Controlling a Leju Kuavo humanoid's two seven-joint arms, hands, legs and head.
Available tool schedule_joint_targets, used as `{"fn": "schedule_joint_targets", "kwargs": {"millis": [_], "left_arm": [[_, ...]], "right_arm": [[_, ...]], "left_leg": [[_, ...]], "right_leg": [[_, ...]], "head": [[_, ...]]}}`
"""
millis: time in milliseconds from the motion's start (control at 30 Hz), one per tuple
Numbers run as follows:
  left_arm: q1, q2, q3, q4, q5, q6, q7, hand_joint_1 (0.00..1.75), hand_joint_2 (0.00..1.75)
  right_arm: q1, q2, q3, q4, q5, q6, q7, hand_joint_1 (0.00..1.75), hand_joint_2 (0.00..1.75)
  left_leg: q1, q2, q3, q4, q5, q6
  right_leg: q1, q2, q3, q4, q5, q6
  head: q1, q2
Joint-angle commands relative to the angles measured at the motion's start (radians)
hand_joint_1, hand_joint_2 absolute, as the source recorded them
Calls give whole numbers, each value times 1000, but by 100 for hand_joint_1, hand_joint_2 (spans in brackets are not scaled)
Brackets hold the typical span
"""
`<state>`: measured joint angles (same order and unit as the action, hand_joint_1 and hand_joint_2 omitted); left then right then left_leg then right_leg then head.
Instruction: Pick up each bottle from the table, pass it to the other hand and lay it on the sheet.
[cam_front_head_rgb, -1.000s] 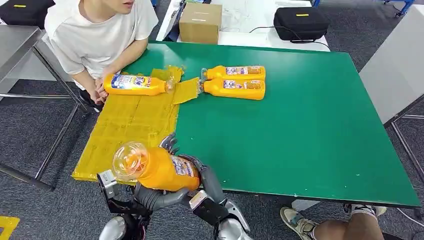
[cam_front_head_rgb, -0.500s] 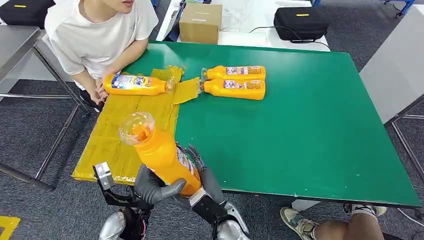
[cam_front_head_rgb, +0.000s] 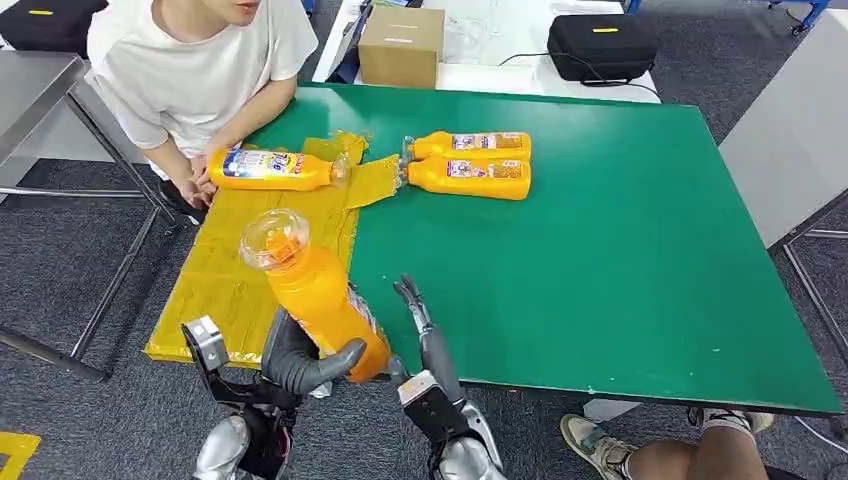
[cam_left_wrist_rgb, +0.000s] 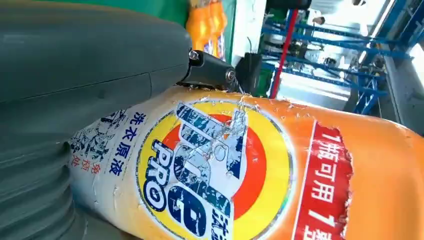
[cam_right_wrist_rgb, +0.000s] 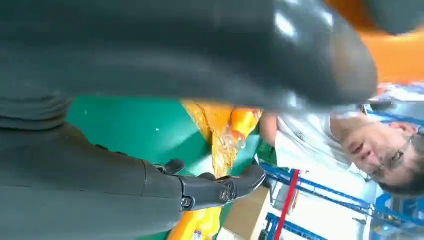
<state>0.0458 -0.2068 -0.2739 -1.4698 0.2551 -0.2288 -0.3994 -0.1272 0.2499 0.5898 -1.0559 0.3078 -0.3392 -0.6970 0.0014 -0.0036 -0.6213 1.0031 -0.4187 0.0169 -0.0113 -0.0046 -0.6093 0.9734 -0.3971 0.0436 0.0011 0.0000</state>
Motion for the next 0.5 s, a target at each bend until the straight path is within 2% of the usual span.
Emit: {"fn": "schedule_joint_targets", "kwargs": {"millis": [33, 100, 167, 200, 300, 400, 500], "left_arm": [[-99, 108, 128, 110, -453, 276, 3, 175, 175], [-118, 119, 189, 137, -557, 311, 12, 175, 175], [-150, 129, 234, 174, -629, 337, 17, 166, 175], [-167, 132, 243, 193, -661, 349, 19, 173, 175], [-232, 151, 236, 276, -831, 427, 41, 168, 175], [-293, 173, 219, 402, -956, 443, 78, 175, 175], [-343, 197, 206, 519, -1050, 452, 96, 166, 175]], "right_arm": [[74, -57, -19, -141, -83, -126, -1, 0, 0], [84, -67, -31, -194, -111, -174, -1, 0, 0], [85, -68, -46, -217, -117, -194, -1, 0, 0], [84, -68, -49, -222, -122, -195, -1, 0, 0], [73, -63, -45, -214, -127, -201, -1, 0, 0], [64, -55, -39, -193, -136, -181, -1, 0, 0], [61, -52, -32, -184, -144, -165, -1, 0, 0]], "left_leg": [[1, -1, 7, -2, -2, -1], [0, -1, 5, -2, -1, -1], [1, 0, 6, -2, -1, -2], [0, -1, 3, -1, 0, -1], [0, -2, 4, -1, 0, -1], [1, -3, 7, -1, -2, -2], [0, -2, 5, -2, 1, -1]], "right_leg": [[1, -1, 7, -1, -3, -2], [1, -1, 5, -1, -1, -2], [1, 0, 6, -1, -2, -2], [0, -1, 3, -1, -1, -1], [0, -2, 3, 0, -1, -1], [1, -3, 7, 0, -3, -2], [0, -2, 5, -1, -1, -1]], "head": [[0, 0], [0, 0], [0, 0], [0, 0], [0, 0], [0, 0], [0, 0]]}}
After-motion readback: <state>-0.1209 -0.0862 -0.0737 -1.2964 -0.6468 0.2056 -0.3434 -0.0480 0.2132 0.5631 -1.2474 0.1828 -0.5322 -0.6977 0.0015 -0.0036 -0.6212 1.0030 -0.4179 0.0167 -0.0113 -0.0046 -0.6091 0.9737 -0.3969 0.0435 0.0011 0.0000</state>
